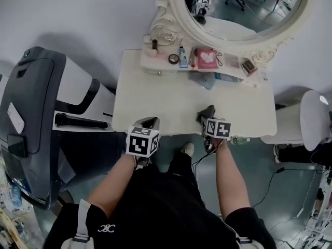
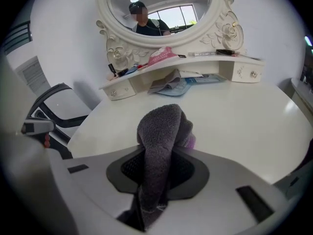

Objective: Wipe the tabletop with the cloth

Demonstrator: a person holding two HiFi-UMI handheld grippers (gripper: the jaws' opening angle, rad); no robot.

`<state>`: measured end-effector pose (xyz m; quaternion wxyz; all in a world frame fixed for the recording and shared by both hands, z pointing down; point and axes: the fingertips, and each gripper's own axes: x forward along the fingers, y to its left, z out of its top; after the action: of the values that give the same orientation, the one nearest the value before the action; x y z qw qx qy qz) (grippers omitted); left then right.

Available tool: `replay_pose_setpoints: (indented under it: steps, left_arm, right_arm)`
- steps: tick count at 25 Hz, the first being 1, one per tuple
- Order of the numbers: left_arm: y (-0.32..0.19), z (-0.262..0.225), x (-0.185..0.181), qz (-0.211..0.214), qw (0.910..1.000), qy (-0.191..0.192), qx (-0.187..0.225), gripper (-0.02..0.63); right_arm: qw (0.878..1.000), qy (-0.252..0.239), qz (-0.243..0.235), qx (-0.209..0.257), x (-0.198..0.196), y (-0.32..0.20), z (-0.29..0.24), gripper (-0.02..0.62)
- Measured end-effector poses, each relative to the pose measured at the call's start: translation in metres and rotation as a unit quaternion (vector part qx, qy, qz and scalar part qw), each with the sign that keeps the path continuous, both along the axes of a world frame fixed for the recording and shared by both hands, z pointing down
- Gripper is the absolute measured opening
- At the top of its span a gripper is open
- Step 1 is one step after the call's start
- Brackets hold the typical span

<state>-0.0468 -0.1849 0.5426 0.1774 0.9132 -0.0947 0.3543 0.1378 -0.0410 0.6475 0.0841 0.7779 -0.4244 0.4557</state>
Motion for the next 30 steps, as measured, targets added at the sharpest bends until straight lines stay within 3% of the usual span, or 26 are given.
replay_pose_setpoints:
  steps: [5, 9, 18, 30]
  left_arm:
    - [0.002, 0.001, -0.019, 0.024, 0.9996, 0.005, -0.015, 0.0]
    - [0.001, -0.007, -0.024, 0.042, 0.9989, 0.015, -0.011, 0.0]
    - [-0.032, -0.017, -0.044, 0.009, 0.9996, 0.025, -0.006, 0.0]
    - [-0.067, -0.016, -0.04, -0.04, 0.9991, 0.017, 0.0, 0.0]
  right_arm:
    - [1.0, -0.002, -0.001, -0.007, -0.058, -0.002, 0.0, 0.094]
    - [1.0, 0.01, -0.012, -0.027, -0.074, -0.007, 0.0, 0.094]
    - [0.997, 0.003, -0.032, -0.065, -0.071, -0.012, 0.003, 0.094]
    - [0.997, -0.011, -0.062, -0.043, -0.036, -0.071, 0.0, 0.094]
